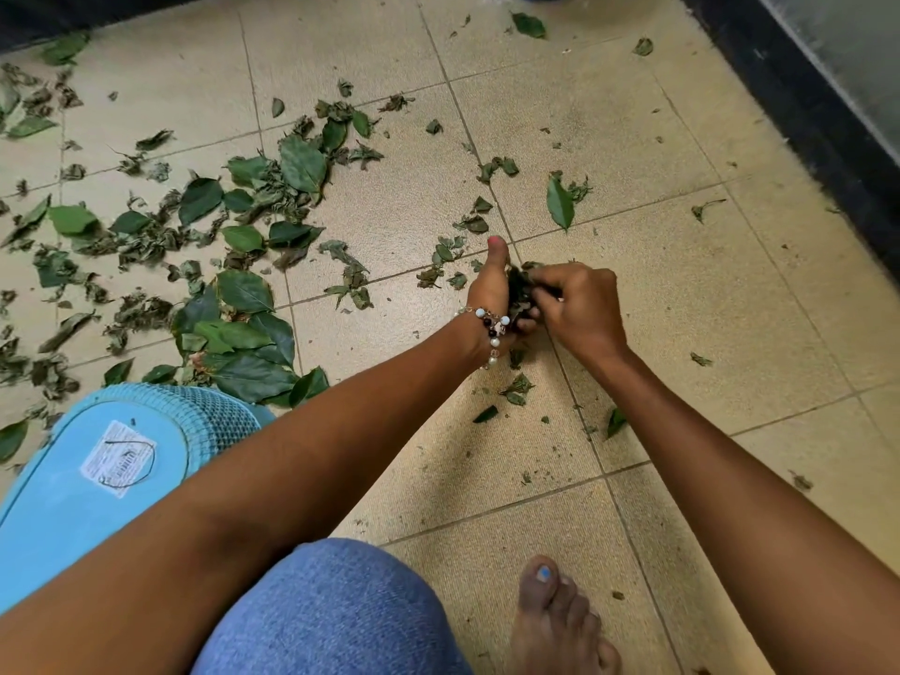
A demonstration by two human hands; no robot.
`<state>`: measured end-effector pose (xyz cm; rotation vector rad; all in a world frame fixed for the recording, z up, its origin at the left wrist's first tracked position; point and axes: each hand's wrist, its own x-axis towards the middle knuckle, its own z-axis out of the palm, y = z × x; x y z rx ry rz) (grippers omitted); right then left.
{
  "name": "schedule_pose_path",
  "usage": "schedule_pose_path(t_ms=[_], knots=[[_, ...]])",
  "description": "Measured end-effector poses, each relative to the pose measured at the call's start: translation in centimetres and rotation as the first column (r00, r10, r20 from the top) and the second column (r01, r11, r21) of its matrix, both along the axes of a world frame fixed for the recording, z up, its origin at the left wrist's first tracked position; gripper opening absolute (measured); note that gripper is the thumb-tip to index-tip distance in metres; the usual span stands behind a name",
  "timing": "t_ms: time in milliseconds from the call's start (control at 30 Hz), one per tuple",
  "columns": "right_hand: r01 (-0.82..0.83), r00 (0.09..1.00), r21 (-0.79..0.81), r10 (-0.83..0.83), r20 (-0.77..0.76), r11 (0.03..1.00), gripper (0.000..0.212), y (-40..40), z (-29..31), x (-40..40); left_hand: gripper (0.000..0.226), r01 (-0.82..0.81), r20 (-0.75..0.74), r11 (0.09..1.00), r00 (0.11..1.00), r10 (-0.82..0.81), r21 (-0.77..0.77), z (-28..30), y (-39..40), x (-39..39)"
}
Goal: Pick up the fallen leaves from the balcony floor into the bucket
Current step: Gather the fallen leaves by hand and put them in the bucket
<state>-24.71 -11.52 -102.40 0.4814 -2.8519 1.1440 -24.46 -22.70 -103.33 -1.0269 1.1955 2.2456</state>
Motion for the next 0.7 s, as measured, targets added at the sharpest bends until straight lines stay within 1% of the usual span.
schedule_pose_path(t_ms=[33,67,100,133,167,200,233,267,300,333,367,400,433,467,500,533,567,600,633,667,700], knots=[[-0.046,0.998,0.071,0.048,-0.034,0.996,0.027,-0.1,-0.2,0.2,0.076,0.030,-0.019,0.999,0.999,-0.030,0.011,-0.2,0.2,0.4],[-0.084,0.995,0.121,0.089,-0.034,0.989,0.029,0.0,-0.3,0.5,0.081,0.032,-0.025,1.000,0.999,-0.032,0.001,-0.4,0.2,0.2],[-0.124,0.992,0.148,0.126,-0.002,0.981,0.032,0.1,-0.2,0.6,0.084,0.013,-0.016,1.000,1.000,-0.013,-0.006,-0.3,0.0,-0.2],[-0.179,0.984,0.166,0.173,0.052,0.970,0.036,0.2,0.0,0.7,0.084,-0.010,-0.046,1.000,0.999,0.010,-0.006,-0.7,0.2,0.4],[-0.250,0.965,0.176,0.232,0.121,0.952,0.041,0.5,0.2,0.9,0.081,-0.032,-0.073,0.999,0.997,0.029,-0.042,-1.1,0.1,0.0],[-0.312,0.941,0.192,0.275,0.197,0.930,0.045,0.8,0.4,1.0,0.072,-0.105,-0.019,0.991,0.994,0.104,-0.084,-1.3,0.7,0.3],[-0.352,0.917,0.185,0.299,0.263,0.918,0.046,1.3,0.5,1.2,0.060,-0.087,0.025,0.975,0.995,0.094,-0.203,-1.4,1.5,0.3],[-0.355,0.899,0.127,0.301,0.319,0.926,0.044,1.7,0.7,1.3,0.054,-0.013,0.044,0.973,0.999,0.024,-0.232,-3.3,1.9,1.7],[-0.306,0.887,0.006,0.283,0.366,0.952,0.041,2.2,0.9,1.4,0.055,0.135,-0.036,0.956,0.988,-0.149,-0.262,-4.0,3.0,7.0],[-0.204,0.881,-0.149,0.248,0.403,0.968,0.036,2.7,1.4,1.7,0.056,0.233,-0.114,0.891,0.948,-0.298,-0.390,-5.2,5.2,13.4],[-0.068,0.880,-0.287,0.193,0.434,0.956,0.032,3.2,1.9,1.9,0.049,0.381,-0.073,0.786,0.879,-0.471,-0.487,-7.1,7.1,19.7],[0.064,0.881,-0.370,0.121,0.458,0.927,0.029,3.8,2.3,2.2,0.042,0.607,0.141,0.641,0.769,-0.624,-0.470,-8.6,9.0,24.5],[0.155,0.881,-0.373,0.043,0.471,0.915,0.025,4.4,2.6,2.4,0.041,0.784,0.296,0.440,0.588,-0.753,-0.437,-9.7,9.8,27.6],[0.196,0.881,-0.304,-0.031,0.472,0.932,0.020,5.2,2.7,2.6,0.043,0.824,0.363,0.379,0.535,-0.763,-0.421,-9.5,11.1,29.7],[0.184,0.878,-0.161,-0.088,0.471,0.970,0.015,6.1,2.7,2.8,0.048,0.825,0.347,0.400,0.539,-0.767,-0.398,-6.8,9.7,26.1],[0.128,0.869,0.032,-0.128,0.479,0.991,0.016,6.8,2.6,3.0,0.051,0.770,0.339,0.515,0.632,-0.697,-0.376,-4.4,8.4,22.6],[0.055,0.852,0.227,-0.164,0.498,0.972,0.026,7.5,2.4,3.4,0.049,0.658,0.263,0.623,0.747,-0.610,-0.423,-3.0,6.4,18.0],[-0.016,0.824,0.380,-0.203,0.529,0.925,0.038,8.0,2.1,3.9,0.044,0.443,0.219,0.864,0.892,-0.396,-0.241,-0.6,4.0,12.4],[-0.076,0.791,0.475,-0.237,0.564,0.877,0.050,8.2,2.0,4.6,0.036,0.321,0.138,0.932,0.944,-0.301,-0.167,2.0,2.5,7.1],[-0.114,0.762,0.523,-0.263,0.592,0.845,0.058,8.2,1.8,5.3,0.033,0.103,0.067,0.991,0.993,-0.098,-0.082,3.2,1.7,3.6],[-0.135,0.755,0.541,-0.268,0.599,0.830,0.063,8.1,1.7,6.0,0.031,-0.036,0.056,0.985,0.997,0.046,-0.167,2.2,1.2,3.3]])
